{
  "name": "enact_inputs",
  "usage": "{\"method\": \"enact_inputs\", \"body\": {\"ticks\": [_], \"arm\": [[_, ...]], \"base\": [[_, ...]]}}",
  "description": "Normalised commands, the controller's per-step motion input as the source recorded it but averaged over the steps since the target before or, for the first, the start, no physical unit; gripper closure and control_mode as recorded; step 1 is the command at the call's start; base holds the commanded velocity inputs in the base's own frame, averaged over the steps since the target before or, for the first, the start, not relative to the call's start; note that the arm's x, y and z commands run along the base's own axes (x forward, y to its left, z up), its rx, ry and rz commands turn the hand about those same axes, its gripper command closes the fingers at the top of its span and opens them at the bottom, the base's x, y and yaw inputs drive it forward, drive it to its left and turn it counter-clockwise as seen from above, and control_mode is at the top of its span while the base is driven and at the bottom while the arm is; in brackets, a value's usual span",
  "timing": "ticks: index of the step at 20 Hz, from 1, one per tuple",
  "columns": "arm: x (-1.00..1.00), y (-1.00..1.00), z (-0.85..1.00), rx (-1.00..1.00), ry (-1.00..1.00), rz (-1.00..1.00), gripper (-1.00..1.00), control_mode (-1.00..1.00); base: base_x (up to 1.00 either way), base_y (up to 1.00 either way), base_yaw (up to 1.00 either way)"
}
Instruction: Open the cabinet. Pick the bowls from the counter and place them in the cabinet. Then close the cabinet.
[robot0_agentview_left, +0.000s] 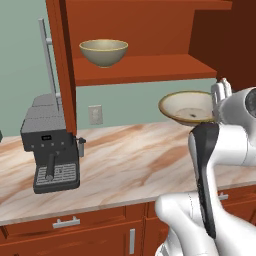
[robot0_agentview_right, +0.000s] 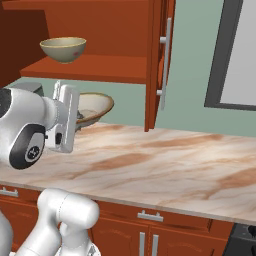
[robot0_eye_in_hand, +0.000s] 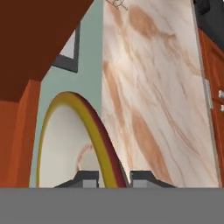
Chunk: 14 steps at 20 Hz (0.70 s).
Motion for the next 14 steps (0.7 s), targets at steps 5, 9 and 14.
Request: {"method": "enact_inputs", "body": {"ticks": [5,9,14], "arm": [[0.0,-0.01,0.28,0.0,-0.16,-0.12,1.0,-1.0],[0.0,-0.03,0.2,0.0,-0.13,-0.07,1.0,-1.0],[0.0,0.0,0.21,0.0,-0.12,0.0,1.0,-1.0]], "base": [[0.0,0.0,0.0],[0.0,0.0,0.0],[0.0,0.0,0.0]]}}
